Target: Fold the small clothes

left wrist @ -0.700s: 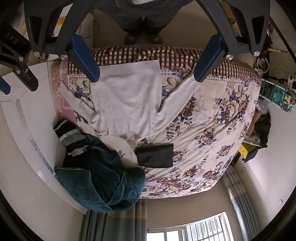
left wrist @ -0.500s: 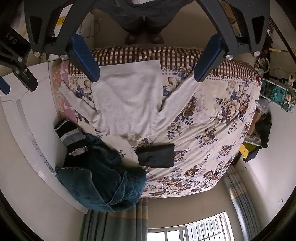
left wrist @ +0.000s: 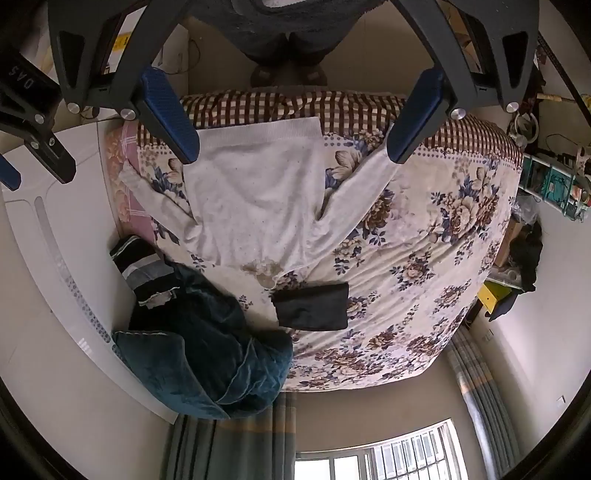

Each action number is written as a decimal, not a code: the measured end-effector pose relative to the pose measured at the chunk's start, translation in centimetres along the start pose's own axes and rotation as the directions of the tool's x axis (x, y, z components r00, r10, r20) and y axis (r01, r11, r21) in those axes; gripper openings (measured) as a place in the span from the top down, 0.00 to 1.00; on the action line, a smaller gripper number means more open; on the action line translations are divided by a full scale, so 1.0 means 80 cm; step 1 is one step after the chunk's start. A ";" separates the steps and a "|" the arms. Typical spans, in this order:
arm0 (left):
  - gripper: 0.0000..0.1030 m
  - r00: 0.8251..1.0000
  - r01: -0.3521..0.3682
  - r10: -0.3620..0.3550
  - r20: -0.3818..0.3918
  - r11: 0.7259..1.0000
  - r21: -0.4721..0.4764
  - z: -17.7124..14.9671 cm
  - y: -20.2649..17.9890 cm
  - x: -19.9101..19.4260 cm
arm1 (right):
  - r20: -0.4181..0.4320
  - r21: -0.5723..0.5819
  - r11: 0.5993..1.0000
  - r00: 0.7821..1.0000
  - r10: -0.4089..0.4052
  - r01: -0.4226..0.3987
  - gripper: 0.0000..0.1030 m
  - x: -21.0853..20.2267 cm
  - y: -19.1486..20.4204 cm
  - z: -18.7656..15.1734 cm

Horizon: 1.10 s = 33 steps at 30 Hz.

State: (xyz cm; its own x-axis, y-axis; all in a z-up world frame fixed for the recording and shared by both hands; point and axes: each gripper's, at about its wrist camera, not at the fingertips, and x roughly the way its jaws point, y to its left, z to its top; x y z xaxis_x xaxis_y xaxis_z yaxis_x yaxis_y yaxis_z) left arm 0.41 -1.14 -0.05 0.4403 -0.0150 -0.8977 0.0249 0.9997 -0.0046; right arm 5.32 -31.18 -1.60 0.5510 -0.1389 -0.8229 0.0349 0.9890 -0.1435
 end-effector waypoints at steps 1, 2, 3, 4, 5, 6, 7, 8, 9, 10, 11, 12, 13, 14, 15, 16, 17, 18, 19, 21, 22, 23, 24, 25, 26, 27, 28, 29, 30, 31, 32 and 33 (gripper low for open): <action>0.00 1.000 -0.003 0.003 0.003 1.000 0.001 -0.001 0.001 0.000 | 0.002 0.000 1.000 1.000 0.000 0.000 0.00 -0.002 -0.001 0.002; 0.00 1.000 -0.001 0.001 0.003 1.000 0.000 -0.001 0.002 0.000 | 0.003 -0.002 1.000 1.000 0.000 0.000 0.00 -0.002 0.000 0.002; 0.00 1.000 0.000 0.000 0.002 1.000 -0.001 0.004 0.001 -0.002 | 0.003 -0.002 1.000 1.000 0.001 -0.001 0.00 -0.003 0.000 0.003; 0.00 1.000 0.000 0.000 0.002 1.000 -0.001 0.004 0.000 -0.003 | 0.003 0.000 1.000 1.000 0.000 0.000 0.00 -0.002 0.000 0.001; 0.00 1.000 -0.001 0.001 0.005 1.000 0.000 0.003 0.000 -0.003 | 0.004 -0.001 1.000 1.000 0.000 0.000 0.00 -0.003 0.000 0.002; 0.00 1.000 0.000 0.000 0.005 1.000 0.000 0.004 0.001 -0.003 | 0.004 -0.001 1.000 1.000 0.000 0.000 0.00 -0.003 0.000 0.002; 0.00 1.000 0.001 -0.001 0.005 1.000 -0.001 0.004 0.001 -0.003 | 0.005 -0.002 1.000 1.000 0.001 -0.001 0.00 -0.004 0.000 0.003; 0.00 1.000 0.000 0.000 0.007 1.000 -0.001 0.004 0.001 -0.003 | 0.004 -0.001 1.000 1.000 0.000 0.000 0.00 -0.002 0.000 0.002; 0.00 1.000 0.000 0.000 0.009 1.000 -0.001 0.005 -0.001 -0.003 | 0.005 -0.001 1.000 1.000 0.001 -0.001 0.00 -0.004 0.000 0.003; 0.00 1.000 0.002 -0.002 0.010 1.000 -0.001 0.010 -0.002 -0.005 | 0.005 0.000 1.000 1.000 0.001 -0.001 0.00 -0.004 0.000 0.003; 0.00 1.000 0.003 -0.003 0.011 1.000 -0.001 0.011 -0.003 -0.007 | 0.006 -0.001 1.000 1.000 0.001 -0.001 0.00 -0.004 0.002 0.004; 0.00 1.000 0.001 -0.001 0.013 1.000 -0.001 0.012 -0.003 -0.007 | 0.008 -0.003 1.000 1.000 0.001 -0.001 0.00 -0.005 0.002 0.006; 0.00 1.000 0.003 -0.003 0.016 1.000 -0.001 0.016 -0.003 -0.014 | 0.008 -0.002 1.000 1.000 0.001 -0.001 0.00 -0.005 0.002 0.006; 0.00 1.000 0.006 -0.006 0.019 1.000 -0.002 0.018 0.001 -0.019 | 0.009 -0.004 1.000 1.000 0.002 -0.002 0.00 -0.007 0.002 0.007; 0.00 1.000 0.005 -0.005 0.019 1.000 -0.003 0.017 0.001 -0.019 | 0.012 -0.006 1.000 1.000 0.002 -0.002 0.00 -0.008 0.001 0.009; 0.00 1.000 0.005 -0.005 0.021 1.000 -0.003 0.017 0.000 -0.019 | 0.015 -0.007 1.000 1.000 0.001 -0.001 0.00 -0.010 0.001 0.010; 0.00 1.000 0.005 -0.005 0.022 1.000 -0.003 0.020 -0.002 -0.020 | 0.011 -0.003 1.000 1.000 0.000 0.000 0.00 -0.008 0.001 0.010; 0.00 1.000 0.006 -0.006 0.023 1.000 -0.004 0.021 -0.001 -0.022 | 0.012 -0.004 1.000 1.000 0.000 0.000 0.00 -0.009 0.001 0.013; 0.00 1.000 0.008 -0.008 0.023 1.000 -0.004 0.022 -0.002 -0.023 | 0.012 -0.005 1.000 1.000 0.000 0.000 0.00 -0.009 0.001 0.014; 0.00 1.000 0.005 -0.005 0.024 1.000 -0.003 0.021 -0.002 -0.022 | 0.015 -0.005 1.000 1.000 0.000 0.000 0.00 -0.010 0.000 0.017; 0.00 1.000 0.007 -0.007 0.025 1.000 -0.004 0.021 -0.002 -0.023 | 0.015 -0.007 1.000 1.000 0.000 0.000 0.00 -0.011 -0.001 0.021; 0.00 1.000 0.008 -0.008 0.025 1.000 -0.005 0.022 -0.003 -0.024 | 0.015 -0.007 1.000 1.000 0.001 -0.001 0.00 -0.011 -0.001 0.020; 0.00 1.000 0.007 -0.007 0.025 1.000 -0.006 0.024 -0.004 -0.024 | 0.015 -0.007 1.000 1.000 0.001 -0.001 0.00 -0.012 -0.002 0.024; 0.00 1.000 0.007 -0.006 0.026 1.000 -0.004 0.021 -0.002 -0.023 | 0.016 -0.007 1.000 1.000 0.000 0.000 0.00 -0.013 -0.002 0.022; 0.00 1.000 0.008 -0.008 0.028 1.000 -0.005 0.022 -0.002 -0.024 | 0.016 -0.006 1.000 1.000 0.000 0.000 0.00 -0.012 0.000 0.019; 0.00 1.000 0.007 -0.007 0.030 1.000 -0.006 0.025 -0.005 -0.026 | 0.017 -0.008 1.000 1.000 0.000 0.000 0.00 -0.013 -0.001 0.022; 0.00 1.000 0.007 -0.007 0.031 1.000 -0.006 0.024 -0.003 -0.027 | 0.017 -0.007 1.000 1.000 0.000 0.000 0.00 -0.013 -0.001 0.021; 0.00 0.999 0.008 -0.008 0.033 1.000 -0.007 0.025 -0.004 -0.030 | 0.018 -0.007 1.000 1.000 0.000 0.000 0.00 -0.013 -0.001 0.020; 0.00 0.999 0.009 -0.009 0.032 1.000 -0.008 0.025 -0.004 -0.030 | 0.019 -0.007 1.000 1.000 -0.001 0.001 0.00 -0.014 0.000 0.020; 0.00 0.999 0.007 -0.007 0.033 1.000 -0.008 0.025 -0.004 -0.030 | 0.020 -0.006 1.000 1.000 0.000 0.000 0.00 -0.015 -0.001 0.022; 0.00 0.999 0.007 -0.007 0.033 1.000 -0.007 0.025 -0.004 -0.030 | 0.021 -0.008 1.000 1.000 0.001 -0.001 0.00 -0.018 -0.001 0.025; 0.00 0.999 0.009 -0.008 0.035 1.000 -0.008 0.025 -0.003 -0.031 | 0.022 -0.008 1.000 1.000 0.002 -0.002 0.00 -0.019 -0.002 0.029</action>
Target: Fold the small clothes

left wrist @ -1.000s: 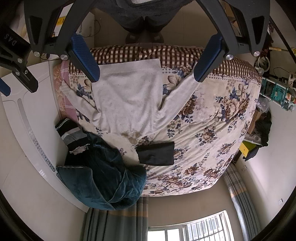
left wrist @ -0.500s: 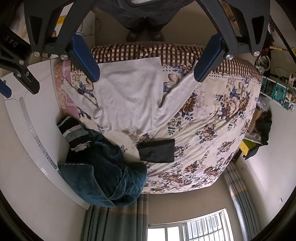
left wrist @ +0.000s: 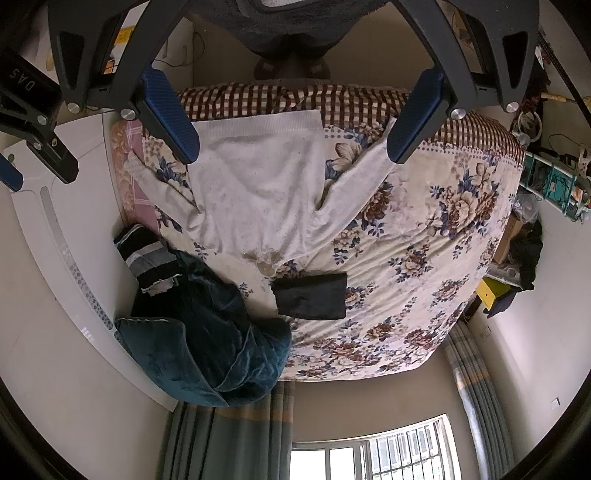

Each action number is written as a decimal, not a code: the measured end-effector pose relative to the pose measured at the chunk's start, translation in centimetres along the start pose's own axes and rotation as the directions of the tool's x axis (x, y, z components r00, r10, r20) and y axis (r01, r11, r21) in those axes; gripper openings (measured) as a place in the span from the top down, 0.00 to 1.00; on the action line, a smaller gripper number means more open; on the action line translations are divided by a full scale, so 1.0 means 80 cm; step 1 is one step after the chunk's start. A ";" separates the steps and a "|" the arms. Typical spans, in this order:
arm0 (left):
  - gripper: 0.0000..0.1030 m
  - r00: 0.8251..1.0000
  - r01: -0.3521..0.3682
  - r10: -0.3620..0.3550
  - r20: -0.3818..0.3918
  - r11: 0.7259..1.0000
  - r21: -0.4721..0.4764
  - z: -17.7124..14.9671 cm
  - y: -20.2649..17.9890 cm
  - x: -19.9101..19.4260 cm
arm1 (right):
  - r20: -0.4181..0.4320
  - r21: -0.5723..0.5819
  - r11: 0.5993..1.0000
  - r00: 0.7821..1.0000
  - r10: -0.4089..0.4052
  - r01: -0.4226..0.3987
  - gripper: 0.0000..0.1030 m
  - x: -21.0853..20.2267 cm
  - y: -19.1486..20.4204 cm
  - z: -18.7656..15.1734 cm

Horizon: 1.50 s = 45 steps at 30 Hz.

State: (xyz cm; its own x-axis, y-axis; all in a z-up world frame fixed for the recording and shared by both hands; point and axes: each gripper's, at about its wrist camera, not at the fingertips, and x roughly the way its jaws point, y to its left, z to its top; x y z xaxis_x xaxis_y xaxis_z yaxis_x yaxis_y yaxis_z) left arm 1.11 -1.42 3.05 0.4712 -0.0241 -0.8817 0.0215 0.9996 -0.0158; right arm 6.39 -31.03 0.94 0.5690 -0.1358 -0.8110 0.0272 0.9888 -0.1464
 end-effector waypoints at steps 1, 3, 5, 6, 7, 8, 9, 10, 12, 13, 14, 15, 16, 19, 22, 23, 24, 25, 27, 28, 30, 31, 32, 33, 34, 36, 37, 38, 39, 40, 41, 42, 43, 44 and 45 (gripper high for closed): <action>0.00 1.000 0.000 0.000 0.000 1.000 -0.001 0.000 0.000 0.000 | 0.001 -0.002 1.000 1.000 0.000 0.000 0.00 -0.002 0.001 -0.001; 0.00 1.000 -0.001 0.001 0.001 1.000 0.000 0.003 -0.002 -0.002 | 0.004 -0.003 1.000 1.000 0.001 -0.001 0.00 -0.006 0.000 0.005; 0.00 1.000 0.001 -0.001 0.001 1.000 0.000 0.000 0.001 0.000 | 0.006 -0.004 1.000 1.000 0.001 -0.001 0.00 -0.007 0.000 0.005; 0.00 1.000 0.001 -0.001 0.001 1.000 0.001 -0.001 0.002 -0.001 | 0.006 -0.004 1.000 1.000 0.001 -0.001 0.00 -0.008 0.000 0.007; 0.00 1.000 0.002 -0.002 0.001 1.000 0.000 -0.001 0.002 -0.001 | 0.006 -0.005 1.000 1.000 0.002 -0.002 0.00 -0.009 -0.001 0.009; 0.00 1.000 0.002 -0.002 0.001 1.000 0.000 -0.001 0.002 -0.001 | 0.006 -0.004 1.000 1.000 0.001 -0.001 0.00 -0.008 0.001 0.005; 0.00 1.000 0.002 -0.002 0.002 1.000 0.001 -0.001 0.003 -0.001 | 0.007 -0.005 1.000 1.000 0.001 -0.001 0.00 -0.010 0.000 0.009; 0.00 1.000 0.001 -0.001 0.002 1.000 0.000 -0.001 0.003 -0.001 | 0.007 -0.005 1.000 1.000 -0.001 0.001 0.00 -0.009 0.003 0.005; 0.00 1.000 0.003 -0.003 0.003 1.000 -0.001 0.001 0.002 -0.003 | 0.007 -0.004 1.000 1.000 0.002 -0.002 0.00 -0.010 0.002 0.006; 0.00 1.000 0.003 -0.003 0.004 1.000 0.000 -0.002 0.004 -0.001 | 0.007 -0.005 1.000 1.000 0.002 -0.002 0.00 -0.011 0.002 0.008; 0.00 1.000 0.003 -0.003 0.004 1.000 0.000 -0.002 0.004 -0.001 | 0.008 -0.005 1.000 1.000 -0.001 0.001 0.00 -0.010 0.004 0.003; 0.00 1.000 0.005 -0.005 0.004 1.000 -0.001 -0.002 0.005 -0.001 | 0.009 -0.005 1.000 1.000 0.000 0.000 0.00 -0.012 0.003 0.008; 0.00 1.000 0.005 -0.005 0.005 1.000 -0.001 -0.002 0.004 -0.001 | 0.008 -0.004 1.000 1.000 0.000 0.000 0.00 -0.010 0.004 0.003; 0.00 1.000 0.006 -0.006 0.005 1.000 -0.001 -0.002 0.004 -0.001 | 0.011 -0.005 1.000 1.000 -0.001 0.001 0.00 -0.013 0.004 0.007; 0.00 1.000 0.007 -0.007 0.007 1.000 0.000 -0.003 0.004 -0.001 | 0.012 -0.006 1.000 1.000 0.000 0.001 0.00 -0.012 0.005 0.004; 0.00 1.000 0.008 -0.008 0.008 1.000 0.000 0.001 0.005 -0.005 | 0.012 -0.005 1.000 1.000 0.000 0.000 0.00 -0.011 0.005 0.004; 0.00 1.000 0.008 -0.008 0.008 1.000 0.000 0.004 0.004 -0.006 | 0.012 -0.006 1.000 1.000 0.001 -0.001 0.00 -0.012 0.005 0.006; 0.00 1.000 0.009 -0.009 0.009 1.000 -0.001 0.004 0.004 -0.006 | 0.013 -0.006 1.000 1.000 0.000 0.001 0.00 -0.012 0.005 0.004; 0.00 1.000 0.009 -0.009 0.009 1.000 0.000 0.003 0.003 -0.005 | 0.014 -0.006 1.000 1.000 0.000 0.001 0.00 -0.013 0.005 0.005; 0.00 1.000 0.008 -0.008 0.010 1.000 0.000 0.004 0.003 -0.006 | 0.014 -0.005 1.000 1.000 -0.001 0.001 0.00 -0.012 0.005 0.003; 0.00 1.000 0.010 -0.010 0.011 1.000 0.001 0.006 0.002 -0.006 | 0.015 -0.005 1.000 1.000 -0.002 0.002 0.00 -0.014 0.005 0.007; 0.00 1.000 0.010 -0.010 0.011 1.000 0.000 0.006 0.002 -0.006 | 0.014 -0.005 1.000 1.000 -0.001 0.001 0.00 -0.013 0.005 0.002; 0.00 1.000 0.010 -0.010 0.012 1.000 0.000 0.005 0.002 -0.006 | 0.015 -0.005 1.000 1.000 -0.002 0.002 0.00 -0.014 0.006 0.005; 0.00 1.000 0.010 -0.010 0.012 1.000 0.001 0.005 0.002 -0.006 | 0.016 -0.005 1.000 1.000 -0.003 0.003 0.00 -0.015 0.005 0.009; 0.00 1.000 0.010 -0.010 0.012 1.000 0.001 0.005 0.002 -0.006 | 0.016 -0.004 1.000 1.000 -0.001 0.001 0.00 -0.014 0.005 0.004; 0.00 1.000 0.011 -0.011 0.014 1.000 0.000 0.004 0.002 -0.006 | 0.017 -0.003 1.000 1.000 -0.002 0.002 0.00 -0.015 0.005 0.008; 0.00 1.000 0.012 -0.012 0.014 1.000 0.001 0.007 0.000 -0.007 | 0.017 -0.004 1.000 1.000 -0.003 0.003 0.00 -0.015 0.005 0.006; 0.00 1.000 0.014 -0.014 0.012 1.000 0.003 0.012 -0.001 -0.007 | 0.017 -0.004 1.000 1.000 -0.001 0.001 0.00 -0.014 0.005 0.002; 0.00 1.000 0.016 -0.016 0.010 1.000 0.004 0.020 0.000 -0.005 | 0.015 -0.002 1.000 1.000 -0.002 0.002 0.00 -0.015 0.005 0.006; 0.00 1.000 0.017 -0.017 0.008 1.000 0.006 0.027 -0.002 -0.004 | 0.017 -0.003 1.000 1.000 -0.002 0.002 0.00 -0.014 0.006 0.000; 0.00 1.000 0.019 -0.019 0.007 1.000 0.006 0.029 -0.002 -0.003 | 0.013 0.000 1.000 1.000 -0.003 0.002 0.00 -0.016 0.005 0.004; 0.00 1.000 0.020 -0.020 0.004 1.000 0.007 0.031 -0.003 -0.003 | 0.011 0.003 1.000 1.000 -0.003 0.003 0.00 -0.017 0.006 0.008; 0.00 1.000 0.023 -0.023 0.002 1.000 0.007 0.033 0.000 0.001 | 0.008 0.004 1.000 1.000 -0.003 0.003 0.00 -0.017 0.007 0.013; 0.00 1.000 0.025 -0.025 0.001 1.000 0.009 0.037 0.000 0.004 | 0.005 0.007 1.000 1.000 -0.004 0.004 0.00 -0.018 0.008 0.019; 0.00 1.000 0.024 -0.024 0.006 1.000 0.012 0.046 -0.002 0.010 | 0.003 0.008 1.000 1.000 -0.005 0.005 0.00 -0.017 0.010 0.023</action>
State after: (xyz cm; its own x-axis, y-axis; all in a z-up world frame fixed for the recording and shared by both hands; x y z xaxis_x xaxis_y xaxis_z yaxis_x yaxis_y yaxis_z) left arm 4.74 -1.67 4.13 0.4761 -0.0486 -0.8781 0.0432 0.9986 -0.0318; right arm 7.14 -29.98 2.94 0.5715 -0.1409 -0.8084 0.0372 0.9886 -0.1460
